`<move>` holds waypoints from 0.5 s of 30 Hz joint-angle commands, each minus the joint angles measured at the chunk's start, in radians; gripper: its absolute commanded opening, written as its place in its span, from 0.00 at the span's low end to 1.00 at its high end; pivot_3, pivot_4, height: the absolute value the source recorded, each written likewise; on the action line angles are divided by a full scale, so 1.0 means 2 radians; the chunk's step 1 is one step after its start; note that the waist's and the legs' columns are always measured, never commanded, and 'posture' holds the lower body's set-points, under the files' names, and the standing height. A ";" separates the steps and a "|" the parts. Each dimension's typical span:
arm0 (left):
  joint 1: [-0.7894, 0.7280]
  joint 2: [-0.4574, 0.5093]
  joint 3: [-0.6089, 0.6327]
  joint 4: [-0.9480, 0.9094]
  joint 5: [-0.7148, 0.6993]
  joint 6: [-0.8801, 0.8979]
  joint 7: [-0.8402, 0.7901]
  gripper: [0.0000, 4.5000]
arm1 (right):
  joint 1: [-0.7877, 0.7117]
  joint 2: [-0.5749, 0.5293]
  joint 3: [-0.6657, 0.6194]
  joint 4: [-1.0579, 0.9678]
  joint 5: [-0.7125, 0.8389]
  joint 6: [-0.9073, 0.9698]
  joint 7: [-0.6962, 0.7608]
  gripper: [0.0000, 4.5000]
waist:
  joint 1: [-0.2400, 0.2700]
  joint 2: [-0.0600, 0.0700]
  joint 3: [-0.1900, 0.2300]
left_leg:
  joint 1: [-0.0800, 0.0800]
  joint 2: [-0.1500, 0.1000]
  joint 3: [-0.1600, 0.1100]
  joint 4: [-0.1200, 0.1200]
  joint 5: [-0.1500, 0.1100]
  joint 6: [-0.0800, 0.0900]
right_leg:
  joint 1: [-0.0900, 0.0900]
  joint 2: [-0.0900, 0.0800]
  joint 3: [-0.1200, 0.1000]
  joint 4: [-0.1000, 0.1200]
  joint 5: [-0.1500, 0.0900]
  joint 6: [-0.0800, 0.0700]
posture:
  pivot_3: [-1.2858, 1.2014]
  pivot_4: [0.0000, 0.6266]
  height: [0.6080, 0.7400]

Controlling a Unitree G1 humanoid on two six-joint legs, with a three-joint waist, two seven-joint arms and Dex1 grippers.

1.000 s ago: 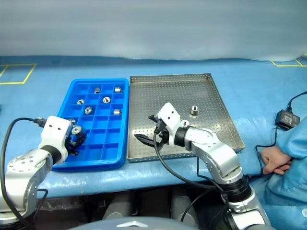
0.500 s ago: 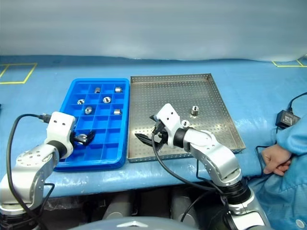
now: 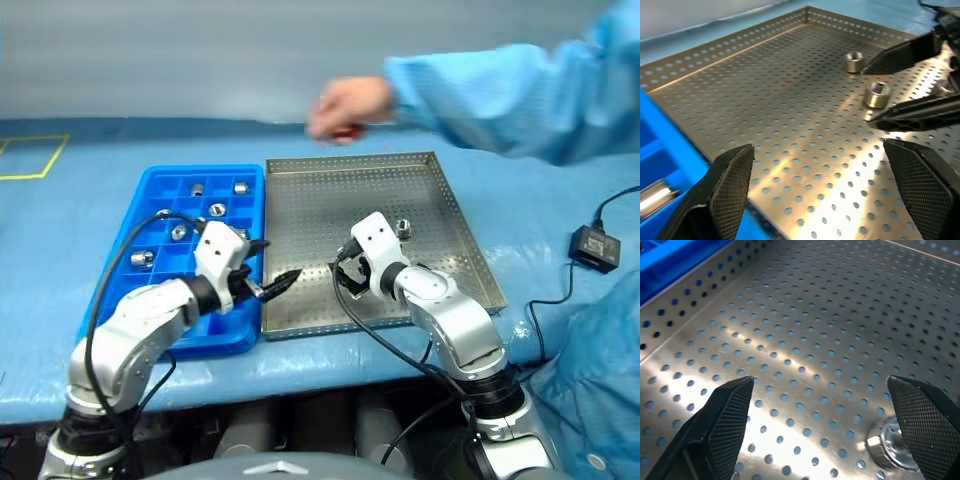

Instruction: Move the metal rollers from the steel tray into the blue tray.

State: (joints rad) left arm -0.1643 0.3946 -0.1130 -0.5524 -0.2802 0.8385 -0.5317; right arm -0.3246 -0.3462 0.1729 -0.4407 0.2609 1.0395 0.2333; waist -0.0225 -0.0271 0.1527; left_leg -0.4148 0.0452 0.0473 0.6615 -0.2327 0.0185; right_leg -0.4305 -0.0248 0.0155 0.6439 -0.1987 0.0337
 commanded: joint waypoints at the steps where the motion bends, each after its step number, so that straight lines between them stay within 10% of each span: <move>1: -0.007 -0.002 -0.019 0.003 -0.004 -0.033 -0.010 1.00 | -0.001 0.040 -0.051 -0.011 -0.016 0.025 -0.058 1.00 | -0.005 0.000 0.000 | 0.000 0.000 0.000 0.000 0.000 0.000 | 0.000 0.000 0.000 0.000 0.000 0.000 | 0.48 0.24 1.00; 15: 0.008 0.005 -0.028 -0.003 -0.012 -0.052 -0.011 1.00 | 0.002 0.155 -0.090 0.076 -0.052 0.027 -0.141 1.00 | -0.021 0.000 0.000 | 0.000 0.000 0.000 0.000 0.000 0.000 | 0.000 0.000 0.000 0.000 0.000 0.001 | 0.49 0.24 1.00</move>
State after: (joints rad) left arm -0.1478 0.4004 -0.1725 -0.5250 -0.2934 0.7544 -0.5533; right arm -0.3046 -0.0436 0.0114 -0.2912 0.1636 1.1182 -0.0334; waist -0.0637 -0.0267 0.1528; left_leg -0.4145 0.0451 0.0471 0.6611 -0.2327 0.0186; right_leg -0.4306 -0.0248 0.0163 0.6438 -0.1981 0.0351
